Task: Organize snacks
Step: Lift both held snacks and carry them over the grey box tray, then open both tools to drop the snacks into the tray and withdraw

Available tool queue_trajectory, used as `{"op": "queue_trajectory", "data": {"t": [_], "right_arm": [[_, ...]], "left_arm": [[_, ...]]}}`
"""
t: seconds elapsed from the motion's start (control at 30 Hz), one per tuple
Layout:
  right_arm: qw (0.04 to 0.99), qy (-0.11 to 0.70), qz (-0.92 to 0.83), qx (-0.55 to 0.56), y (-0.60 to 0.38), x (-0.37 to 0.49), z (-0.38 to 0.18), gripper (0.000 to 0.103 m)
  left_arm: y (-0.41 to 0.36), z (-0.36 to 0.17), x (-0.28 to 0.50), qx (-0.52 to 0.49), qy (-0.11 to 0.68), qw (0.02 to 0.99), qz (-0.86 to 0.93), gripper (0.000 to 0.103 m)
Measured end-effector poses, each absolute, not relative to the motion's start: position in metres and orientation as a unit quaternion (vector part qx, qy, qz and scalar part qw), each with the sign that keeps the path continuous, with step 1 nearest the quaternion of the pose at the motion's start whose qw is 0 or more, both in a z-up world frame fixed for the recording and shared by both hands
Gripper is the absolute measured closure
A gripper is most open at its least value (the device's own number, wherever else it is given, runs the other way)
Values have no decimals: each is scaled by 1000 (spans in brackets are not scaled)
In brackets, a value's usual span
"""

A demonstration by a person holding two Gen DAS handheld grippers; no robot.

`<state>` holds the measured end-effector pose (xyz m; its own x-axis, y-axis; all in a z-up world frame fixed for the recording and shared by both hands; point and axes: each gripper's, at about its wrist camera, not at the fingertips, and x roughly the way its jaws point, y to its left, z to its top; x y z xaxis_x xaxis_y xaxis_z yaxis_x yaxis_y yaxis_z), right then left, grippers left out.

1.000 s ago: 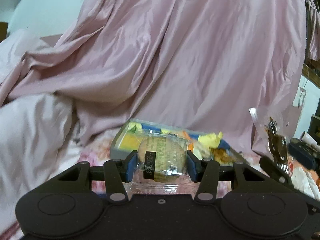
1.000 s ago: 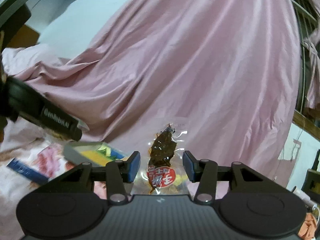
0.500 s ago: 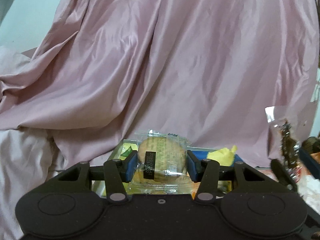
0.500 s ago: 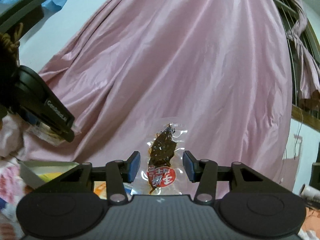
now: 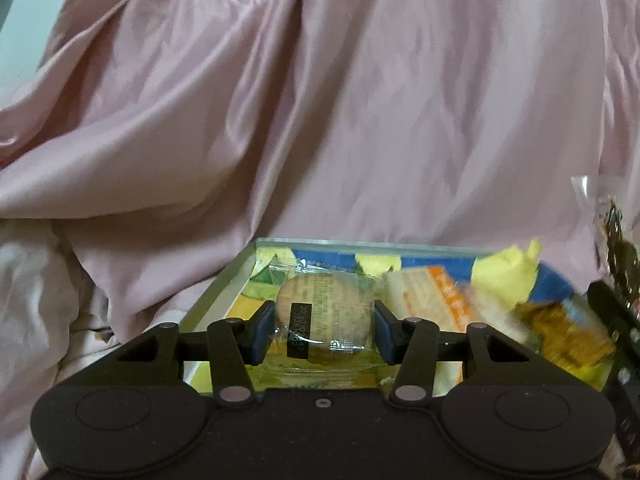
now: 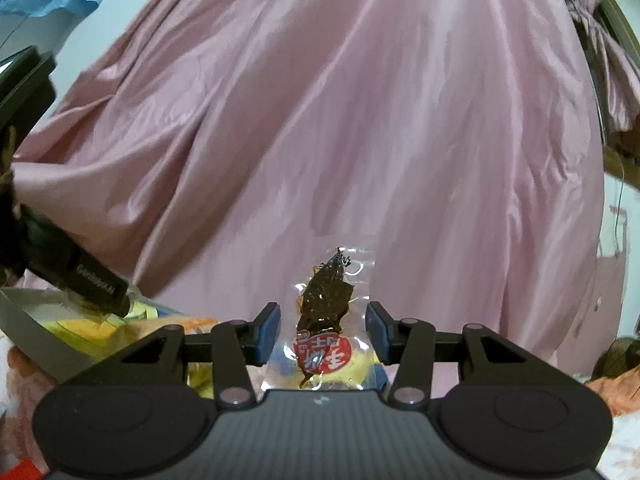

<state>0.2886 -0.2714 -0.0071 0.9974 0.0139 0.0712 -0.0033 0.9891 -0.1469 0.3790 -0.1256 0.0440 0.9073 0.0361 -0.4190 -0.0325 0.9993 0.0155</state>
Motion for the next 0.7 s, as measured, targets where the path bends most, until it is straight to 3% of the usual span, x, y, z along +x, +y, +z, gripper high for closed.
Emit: {"op": "queue_trajectory", "data": {"t": [0.5,0.57,0.7], "right_arm": [[999,26,35,-3,-290,319,-17,51],[999,34,33,-4,-289,322,-18,63],[998,50,42,8,-292,327,-21,57]], "left_arm": [[-123,25,389,-1,225,974,24,51],[-122,25,391,-4,227,973,27,51],[-120,21,391,-17,234,972,31,50]]}}
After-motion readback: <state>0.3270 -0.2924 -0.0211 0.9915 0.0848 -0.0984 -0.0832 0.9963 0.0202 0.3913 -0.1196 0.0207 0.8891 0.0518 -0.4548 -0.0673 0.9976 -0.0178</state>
